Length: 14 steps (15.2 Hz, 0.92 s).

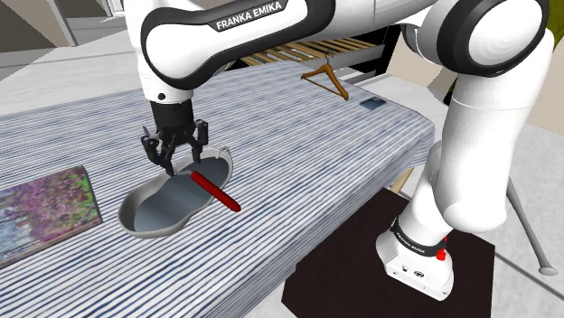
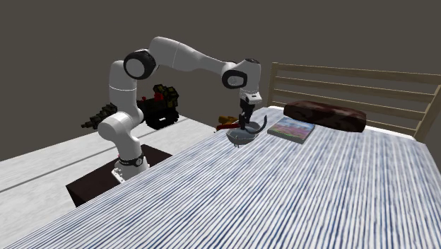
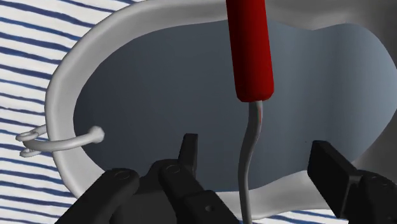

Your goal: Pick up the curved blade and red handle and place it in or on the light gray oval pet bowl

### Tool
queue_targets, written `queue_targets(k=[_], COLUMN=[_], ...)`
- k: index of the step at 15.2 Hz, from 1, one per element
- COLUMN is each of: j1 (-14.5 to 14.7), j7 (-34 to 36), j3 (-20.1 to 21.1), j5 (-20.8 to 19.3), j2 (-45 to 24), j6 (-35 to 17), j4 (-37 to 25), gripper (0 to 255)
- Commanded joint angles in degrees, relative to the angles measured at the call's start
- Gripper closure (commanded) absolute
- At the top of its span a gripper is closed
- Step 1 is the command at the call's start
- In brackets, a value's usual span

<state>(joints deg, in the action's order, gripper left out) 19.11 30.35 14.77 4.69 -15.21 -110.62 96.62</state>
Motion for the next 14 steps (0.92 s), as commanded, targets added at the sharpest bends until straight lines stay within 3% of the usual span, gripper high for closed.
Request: queue_targets(k=[1,4,8,14], j1=[0.0,0.0,-0.4,-0.4], j7=[0.0,0.0,0.0,0.0], j3=[0.0,0.0,-0.2,-0.2], j5=[0.0,0.0,0.1,0.1], j2=[0.0,0.0,0.8,0.8], j6=[0.0,0.0,7.0,7.0], j4=[0.0,0.0,-6.1,-6.1], gripper=[0,0,0,0])
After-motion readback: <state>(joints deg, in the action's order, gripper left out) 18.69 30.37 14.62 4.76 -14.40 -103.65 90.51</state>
